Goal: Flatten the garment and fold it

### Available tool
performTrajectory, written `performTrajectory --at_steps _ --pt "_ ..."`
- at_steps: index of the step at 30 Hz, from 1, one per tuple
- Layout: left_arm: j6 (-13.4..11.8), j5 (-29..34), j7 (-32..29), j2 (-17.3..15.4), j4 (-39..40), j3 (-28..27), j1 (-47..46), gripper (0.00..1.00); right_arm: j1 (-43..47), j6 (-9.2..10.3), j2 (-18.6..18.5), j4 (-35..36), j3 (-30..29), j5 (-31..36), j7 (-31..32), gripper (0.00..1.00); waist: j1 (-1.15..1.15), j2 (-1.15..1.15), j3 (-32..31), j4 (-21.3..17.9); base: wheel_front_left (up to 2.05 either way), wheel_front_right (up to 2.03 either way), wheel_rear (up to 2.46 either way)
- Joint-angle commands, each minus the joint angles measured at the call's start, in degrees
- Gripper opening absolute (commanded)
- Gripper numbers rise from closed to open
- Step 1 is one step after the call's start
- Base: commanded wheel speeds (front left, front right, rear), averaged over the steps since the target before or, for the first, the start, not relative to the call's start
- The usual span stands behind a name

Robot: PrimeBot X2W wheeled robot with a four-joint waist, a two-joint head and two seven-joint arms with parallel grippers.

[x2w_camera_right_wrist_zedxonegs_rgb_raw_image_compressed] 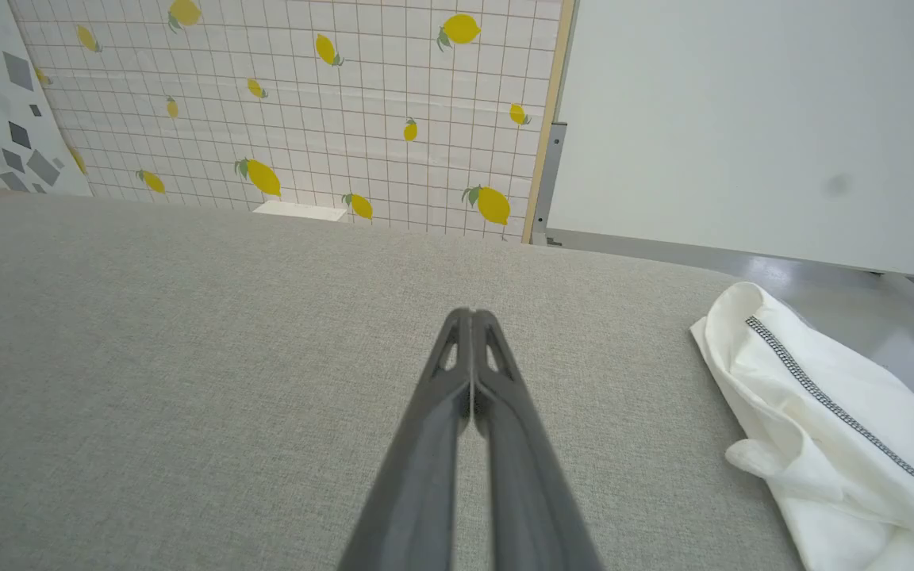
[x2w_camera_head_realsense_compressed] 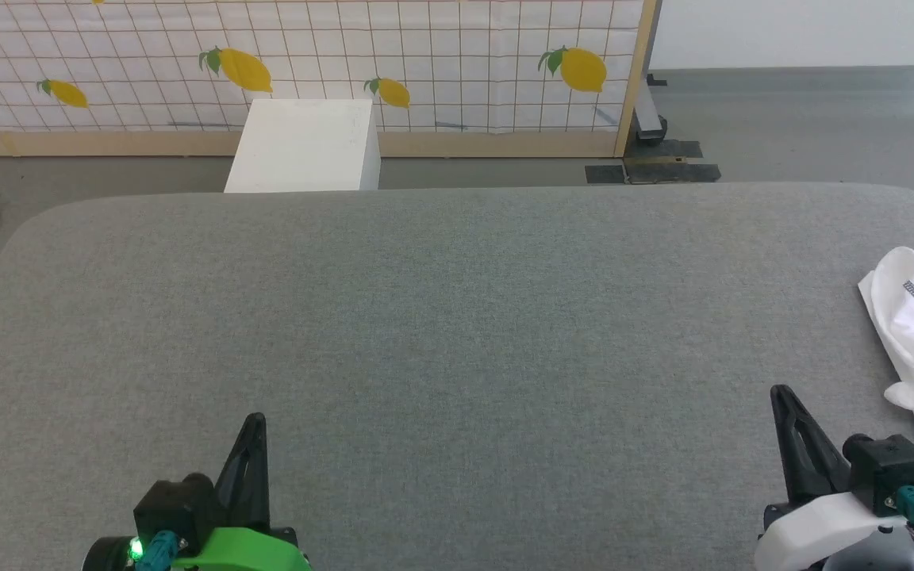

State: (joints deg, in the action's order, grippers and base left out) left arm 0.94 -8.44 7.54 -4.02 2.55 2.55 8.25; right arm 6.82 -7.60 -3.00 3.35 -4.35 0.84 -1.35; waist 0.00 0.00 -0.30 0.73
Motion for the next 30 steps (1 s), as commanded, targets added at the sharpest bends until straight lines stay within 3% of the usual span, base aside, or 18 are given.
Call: performTrajectory --at_steps 1,30 --pt "-0.36 0.80 -0.43 0.15 -0.15 -0.27 -1.24 0.00 -1.44 0.05 0.06 -0.26 0.25 -0.40 0.16 0.00 0.00 0.00 0.01 -0.02 0.00 0.00 0.00" --pt "-0.62 4.17 -3.56 0.59 -1.21 -1.28 -4.33 0.00 -3.81 0.08 0.09 -1.62 2.06 -0.59 0.68 0.00 0.00 0.00 0.14 -0.33 0.00 0.00 0.00"
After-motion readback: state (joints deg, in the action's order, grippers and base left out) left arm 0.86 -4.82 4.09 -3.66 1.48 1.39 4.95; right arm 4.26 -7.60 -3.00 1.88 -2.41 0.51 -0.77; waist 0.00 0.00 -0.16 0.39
